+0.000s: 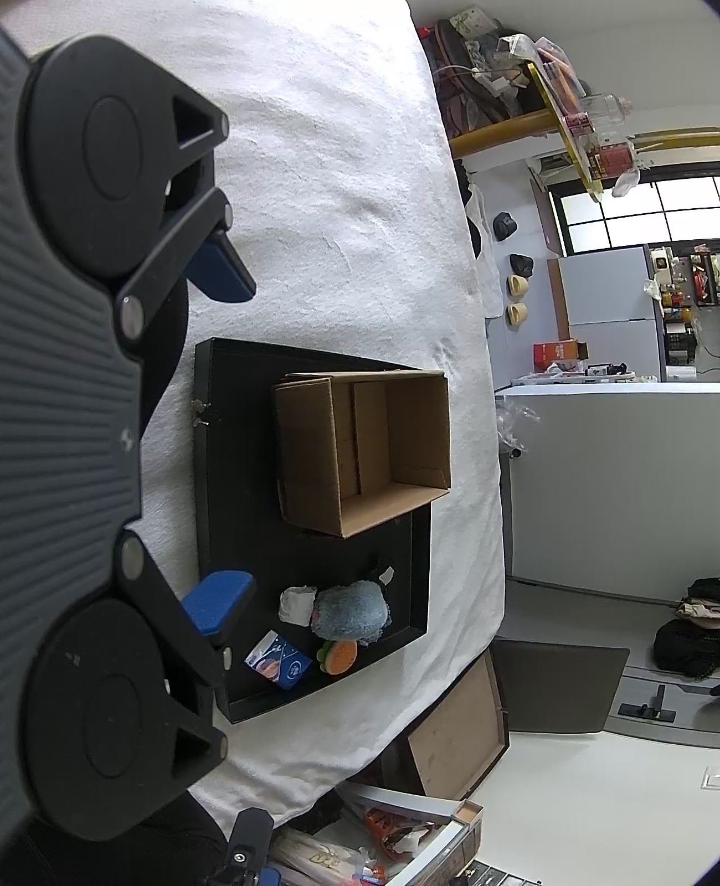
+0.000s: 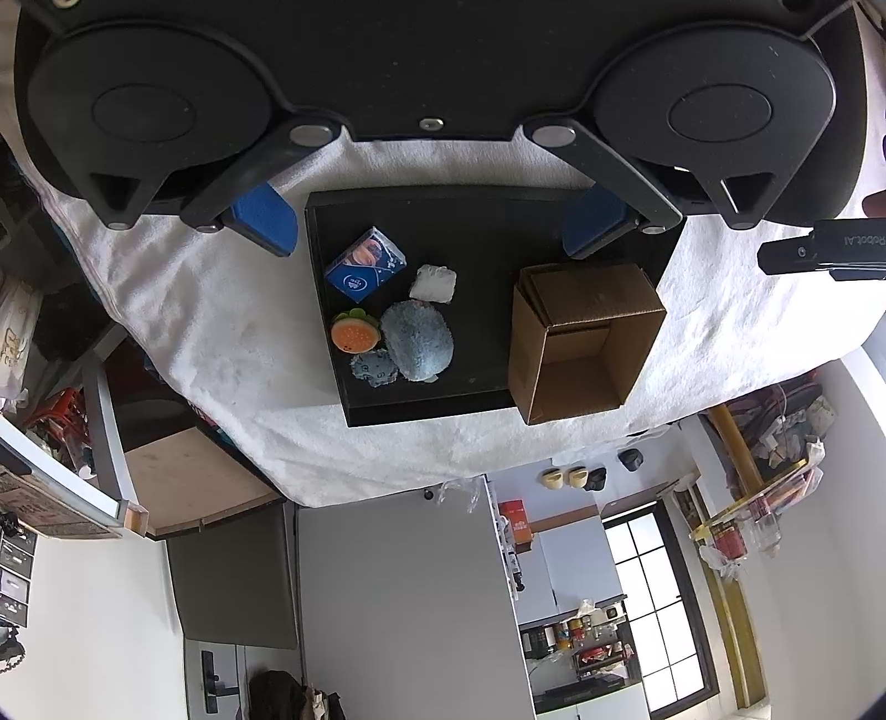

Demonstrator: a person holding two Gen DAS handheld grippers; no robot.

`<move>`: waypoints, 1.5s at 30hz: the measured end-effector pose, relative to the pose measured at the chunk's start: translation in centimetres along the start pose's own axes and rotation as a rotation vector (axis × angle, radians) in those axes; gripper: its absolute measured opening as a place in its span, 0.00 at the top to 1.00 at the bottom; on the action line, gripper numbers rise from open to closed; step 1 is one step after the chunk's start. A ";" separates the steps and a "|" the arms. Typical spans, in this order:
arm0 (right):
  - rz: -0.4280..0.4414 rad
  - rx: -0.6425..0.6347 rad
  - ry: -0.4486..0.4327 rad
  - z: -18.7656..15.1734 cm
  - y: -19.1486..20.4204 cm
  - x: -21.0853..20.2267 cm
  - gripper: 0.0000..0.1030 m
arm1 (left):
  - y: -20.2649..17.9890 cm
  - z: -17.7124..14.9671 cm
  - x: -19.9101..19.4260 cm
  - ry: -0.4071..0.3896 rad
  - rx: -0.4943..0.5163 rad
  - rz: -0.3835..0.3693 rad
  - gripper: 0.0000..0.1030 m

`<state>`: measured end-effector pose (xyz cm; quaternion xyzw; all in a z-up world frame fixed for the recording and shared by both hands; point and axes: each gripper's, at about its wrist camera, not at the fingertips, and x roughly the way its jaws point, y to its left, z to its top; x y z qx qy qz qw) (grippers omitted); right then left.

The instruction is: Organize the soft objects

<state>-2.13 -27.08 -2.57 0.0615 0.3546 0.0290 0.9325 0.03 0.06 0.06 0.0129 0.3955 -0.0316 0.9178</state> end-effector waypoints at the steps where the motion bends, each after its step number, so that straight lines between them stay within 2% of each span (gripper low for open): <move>1: -0.001 -0.002 0.000 -0.2 0.1 0.0 0.00 | 0.1 0.0 0.0 0.000 -0.001 0.000 0.01; 45: -0.031 -0.024 -0.001 -0.4 0.3 -0.1 0.00 | 0.4 -0.6 -0.2 -0.008 -0.005 0.011 0.01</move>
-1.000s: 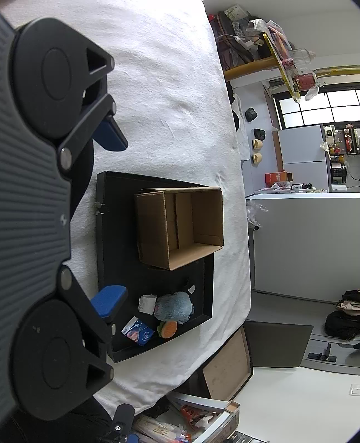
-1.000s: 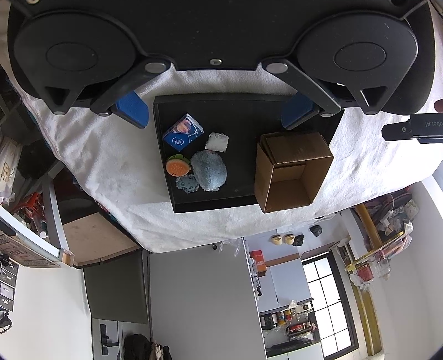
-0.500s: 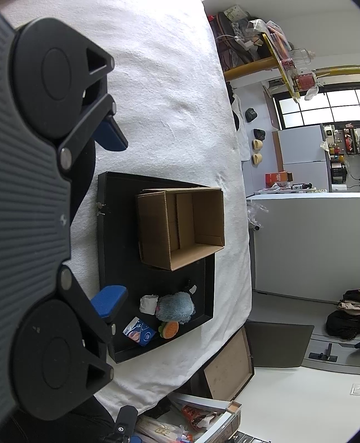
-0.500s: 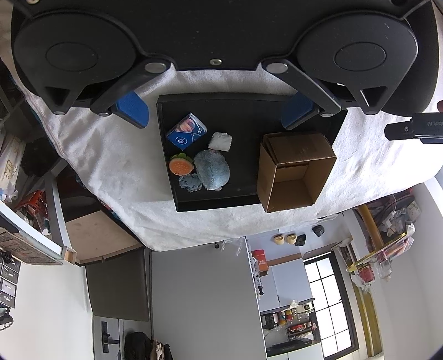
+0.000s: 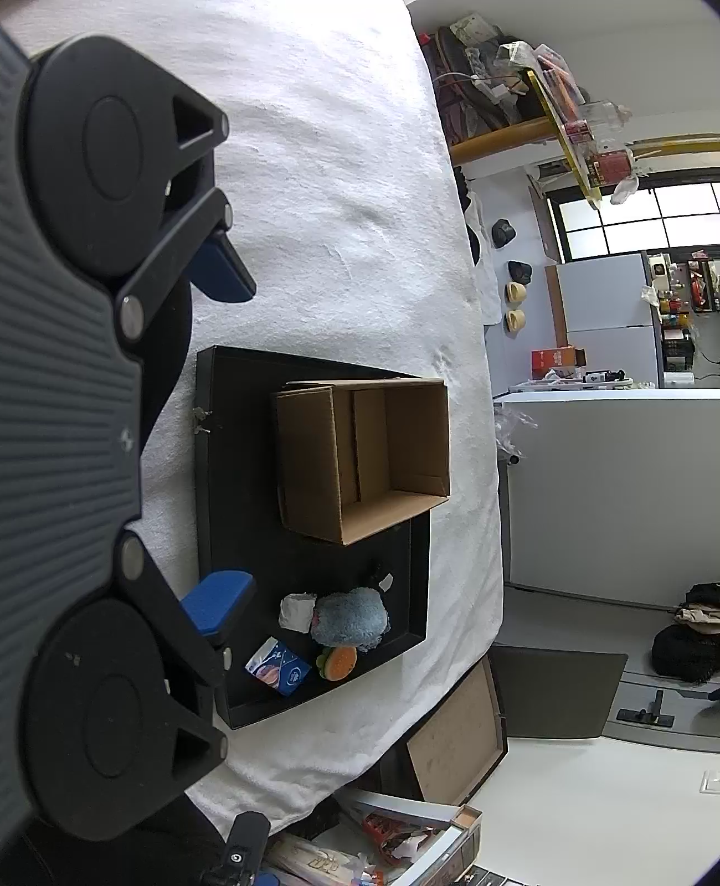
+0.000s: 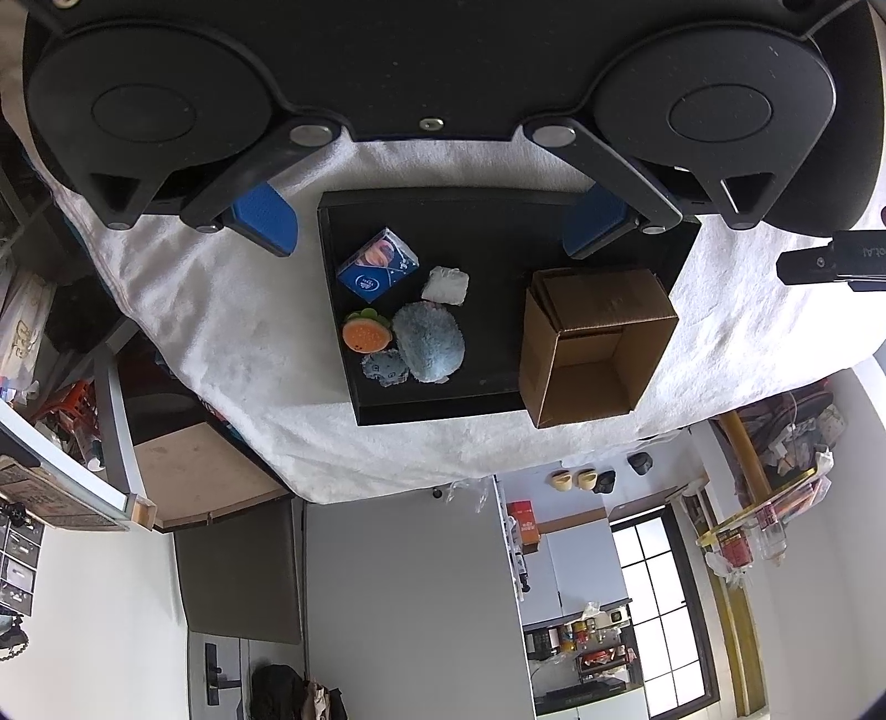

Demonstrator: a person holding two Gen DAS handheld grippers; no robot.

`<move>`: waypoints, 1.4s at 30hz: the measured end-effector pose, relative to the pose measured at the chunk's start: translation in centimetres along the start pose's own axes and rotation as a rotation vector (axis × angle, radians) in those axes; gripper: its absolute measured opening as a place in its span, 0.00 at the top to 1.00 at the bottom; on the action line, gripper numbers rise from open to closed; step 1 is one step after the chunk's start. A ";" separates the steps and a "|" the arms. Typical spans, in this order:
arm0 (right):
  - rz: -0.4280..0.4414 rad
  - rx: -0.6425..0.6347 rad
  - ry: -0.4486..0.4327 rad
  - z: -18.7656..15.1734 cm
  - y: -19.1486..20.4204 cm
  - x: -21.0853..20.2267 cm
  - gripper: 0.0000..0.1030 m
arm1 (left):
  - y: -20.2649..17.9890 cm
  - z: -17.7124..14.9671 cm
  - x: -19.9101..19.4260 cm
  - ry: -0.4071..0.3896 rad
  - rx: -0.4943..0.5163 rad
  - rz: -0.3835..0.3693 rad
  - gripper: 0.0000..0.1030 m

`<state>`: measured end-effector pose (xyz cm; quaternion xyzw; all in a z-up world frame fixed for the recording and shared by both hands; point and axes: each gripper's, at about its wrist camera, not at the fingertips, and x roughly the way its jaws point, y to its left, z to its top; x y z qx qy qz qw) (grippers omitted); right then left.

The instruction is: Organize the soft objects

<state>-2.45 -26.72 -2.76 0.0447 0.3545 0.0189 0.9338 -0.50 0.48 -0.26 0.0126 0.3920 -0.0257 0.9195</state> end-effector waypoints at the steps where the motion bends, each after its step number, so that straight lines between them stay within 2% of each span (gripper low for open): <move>1: 0.000 -0.001 -0.001 0.0 0.0 0.0 0.00 | 0.0 0.0 0.0 0.001 0.000 0.000 0.01; 20: 0.005 0.018 0.030 -0.2 -0.2 2.4 0.00 | 0.1 0.5 3.1 0.040 -0.002 0.020 0.01; 31: 0.006 0.053 0.038 -0.3 -1.5 4.9 0.00 | -0.3 1.6 5.9 0.057 0.004 0.041 0.01; 38: -0.023 0.042 0.042 0.4 -1.7 6.5 0.00 | -0.6 2.8 7.5 0.068 0.011 0.061 0.02; 42: -0.009 0.051 0.039 1.0 -2.0 7.2 0.01 | -0.6 3.6 8.3 0.072 0.008 0.073 0.03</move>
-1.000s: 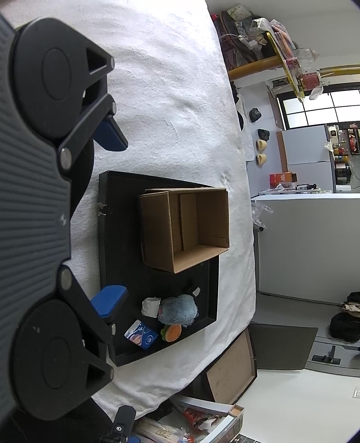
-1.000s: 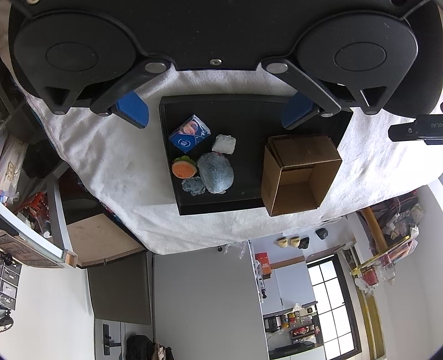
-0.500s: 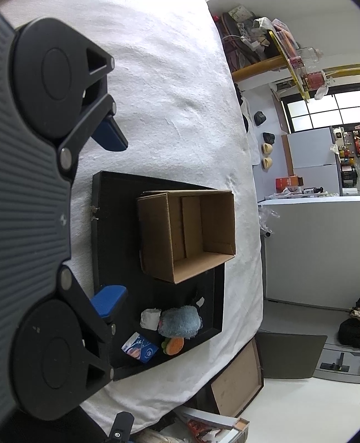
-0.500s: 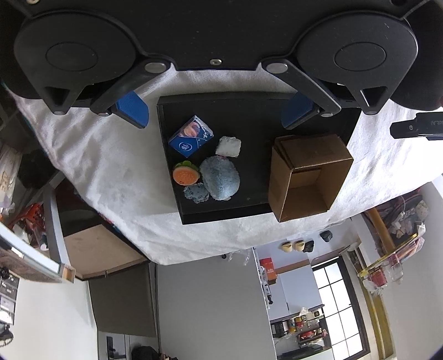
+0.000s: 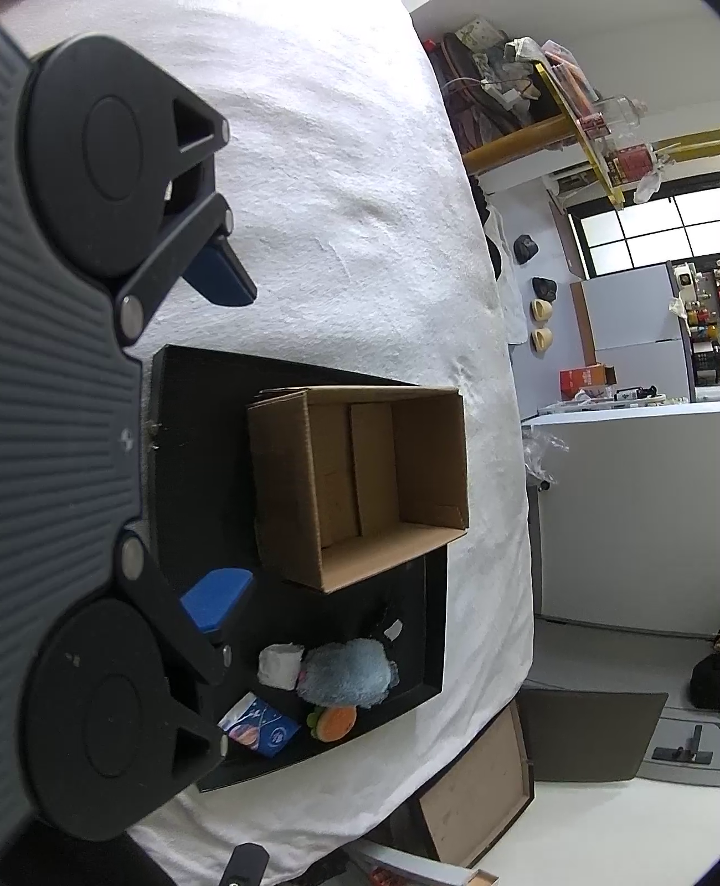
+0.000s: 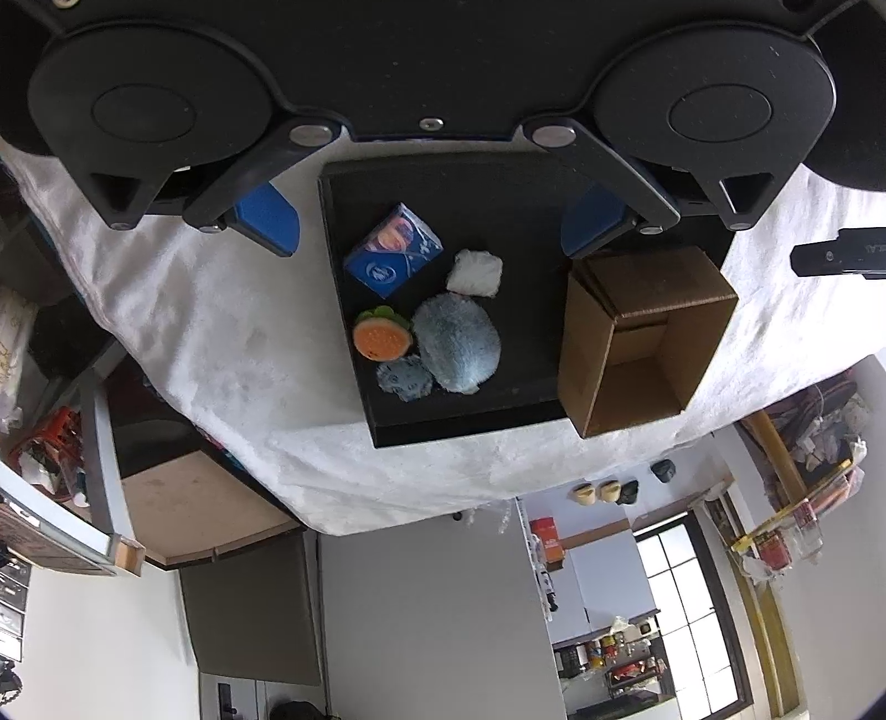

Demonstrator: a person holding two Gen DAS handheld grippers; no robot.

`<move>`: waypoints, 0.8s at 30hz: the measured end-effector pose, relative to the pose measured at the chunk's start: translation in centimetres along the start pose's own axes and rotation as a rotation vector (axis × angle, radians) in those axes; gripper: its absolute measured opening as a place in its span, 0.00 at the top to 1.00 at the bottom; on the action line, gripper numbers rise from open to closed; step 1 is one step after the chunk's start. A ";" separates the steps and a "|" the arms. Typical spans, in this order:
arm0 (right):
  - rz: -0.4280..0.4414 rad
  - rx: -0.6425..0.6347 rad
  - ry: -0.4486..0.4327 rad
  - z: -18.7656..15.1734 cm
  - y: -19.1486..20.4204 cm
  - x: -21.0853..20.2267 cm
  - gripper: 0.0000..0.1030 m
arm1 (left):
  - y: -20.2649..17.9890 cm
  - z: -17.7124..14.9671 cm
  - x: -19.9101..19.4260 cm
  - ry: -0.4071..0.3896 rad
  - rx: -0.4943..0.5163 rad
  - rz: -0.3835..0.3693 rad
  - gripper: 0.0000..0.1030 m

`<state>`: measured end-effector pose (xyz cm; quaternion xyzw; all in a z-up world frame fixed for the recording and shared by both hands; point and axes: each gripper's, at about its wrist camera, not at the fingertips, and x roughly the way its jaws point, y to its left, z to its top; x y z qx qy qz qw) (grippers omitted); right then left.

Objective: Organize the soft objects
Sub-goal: 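Move the right gripper down onto the fluffy blue plush and close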

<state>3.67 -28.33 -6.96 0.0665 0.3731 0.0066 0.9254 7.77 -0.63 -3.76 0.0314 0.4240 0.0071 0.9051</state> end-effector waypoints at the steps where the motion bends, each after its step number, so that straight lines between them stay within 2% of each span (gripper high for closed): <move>1: 0.001 0.000 -0.003 0.2 -0.1 0.2 0.01 | -0.1 0.2 0.2 0.001 0.000 0.001 0.03; 16: 0.005 0.036 0.015 2.0 -1.3 3.5 0.08 | 0.5 2.6 3.6 0.020 -0.021 0.059 0.04; 20: -0.036 0.020 0.016 2.3 -1.3 4.5 0.08 | 0.5 3.2 4.6 0.020 -0.026 0.070 0.06; 24: -0.057 -0.015 0.004 2.6 -1.1 5.2 0.09 | 0.2 4.0 5.7 0.019 -0.017 0.078 0.11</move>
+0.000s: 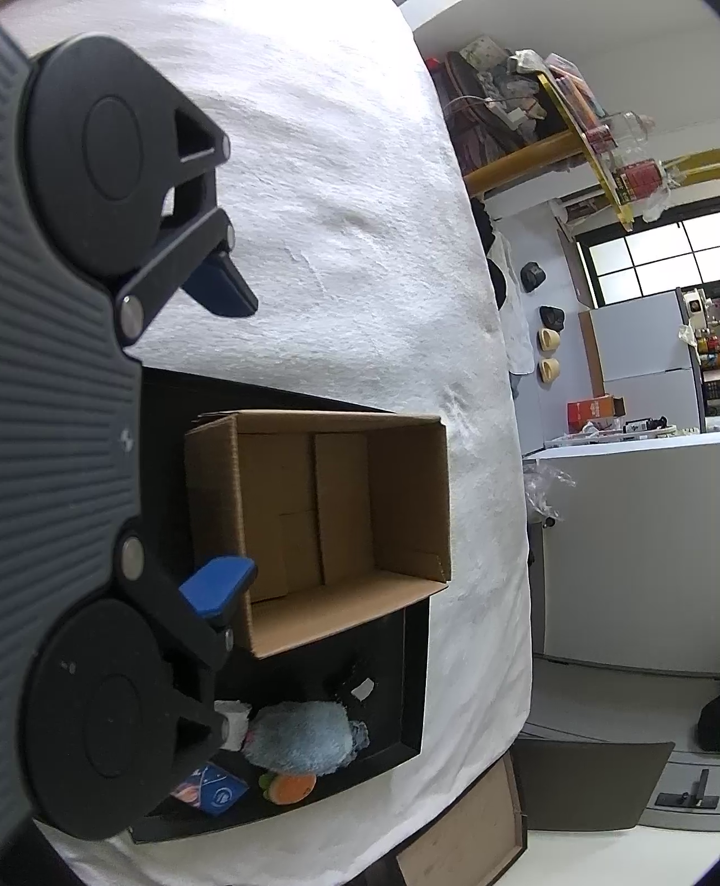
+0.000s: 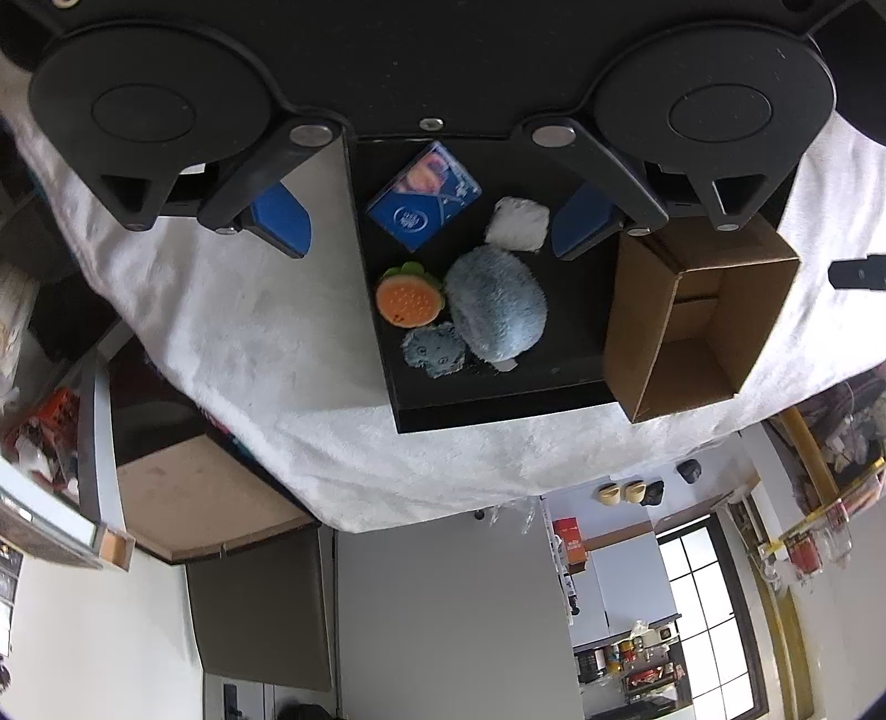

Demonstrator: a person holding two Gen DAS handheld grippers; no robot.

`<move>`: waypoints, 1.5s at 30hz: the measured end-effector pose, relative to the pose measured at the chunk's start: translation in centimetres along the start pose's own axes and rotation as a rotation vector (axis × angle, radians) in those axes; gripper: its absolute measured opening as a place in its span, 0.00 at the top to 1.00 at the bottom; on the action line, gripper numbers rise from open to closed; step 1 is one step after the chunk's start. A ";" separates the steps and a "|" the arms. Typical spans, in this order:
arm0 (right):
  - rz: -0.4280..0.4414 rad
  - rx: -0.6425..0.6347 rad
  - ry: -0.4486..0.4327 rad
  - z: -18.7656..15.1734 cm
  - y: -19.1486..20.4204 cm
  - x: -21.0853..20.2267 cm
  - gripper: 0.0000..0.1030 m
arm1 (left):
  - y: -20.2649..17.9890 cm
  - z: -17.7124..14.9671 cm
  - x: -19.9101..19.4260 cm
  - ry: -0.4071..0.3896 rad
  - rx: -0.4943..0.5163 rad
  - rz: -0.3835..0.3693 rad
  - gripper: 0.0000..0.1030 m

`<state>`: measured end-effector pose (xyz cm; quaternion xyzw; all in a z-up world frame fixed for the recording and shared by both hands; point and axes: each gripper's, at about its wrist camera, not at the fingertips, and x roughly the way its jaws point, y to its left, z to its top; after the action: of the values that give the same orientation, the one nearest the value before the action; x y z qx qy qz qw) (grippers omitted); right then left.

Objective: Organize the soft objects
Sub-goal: 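Move the right gripper down onto the fluffy blue plush and close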

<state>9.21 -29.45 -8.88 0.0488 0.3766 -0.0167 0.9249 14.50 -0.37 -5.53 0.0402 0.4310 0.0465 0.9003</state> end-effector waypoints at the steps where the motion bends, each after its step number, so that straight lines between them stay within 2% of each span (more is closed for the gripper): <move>1: 0.002 0.001 -0.002 0.1 -0.1 0.2 0.09 | -0.1 0.2 0.4 0.001 0.003 0.004 0.12; 8: 0.031 0.001 0.001 1.2 -0.6 2.7 0.09 | -0.1 1.2 3.4 0.031 -0.008 0.051 0.18; 10: 0.047 0.006 0.009 1.4 -0.7 3.7 0.09 | 0.0 1.3 4.5 0.052 -0.011 0.074 0.26; 15: 0.080 0.006 0.053 1.7 -0.2 6.5 0.09 | 0.3 1.2 7.1 0.104 -0.002 0.131 0.32; 19: 0.078 0.004 0.080 1.7 0.4 8.3 0.09 | 0.6 1.5 8.6 0.154 -0.035 0.126 0.40; 21: 0.069 -0.006 0.089 1.8 0.8 9.3 0.09 | 0.4 1.6 9.0 0.164 -0.030 0.134 0.41; 26: 0.070 -0.040 0.108 2.1 1.7 11.2 0.09 | -0.2 1.9 10.8 0.211 -0.007 0.177 0.52; 33: 0.056 -0.074 0.131 2.3 2.6 13.5 0.09 | -0.9 1.9 12.4 0.275 0.035 0.192 0.64; 35: 0.057 -0.087 0.133 2.3 2.9 14.0 0.09 | -1.2 1.9 12.7 0.294 0.059 0.190 0.70; 38: 0.045 -0.106 0.141 2.5 3.4 14.8 0.09 | -1.5 1.9 12.8 0.297 0.093 0.186 0.84; 45: 0.028 -0.200 0.147 2.9 5.1 16.3 0.09 | -1.1 2.0 12.3 0.286 0.127 0.143 0.88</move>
<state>23.24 -24.55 -17.86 -0.0372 0.4426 0.0377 0.8951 23.83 -0.03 -13.90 0.1205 0.5529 0.0882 0.8198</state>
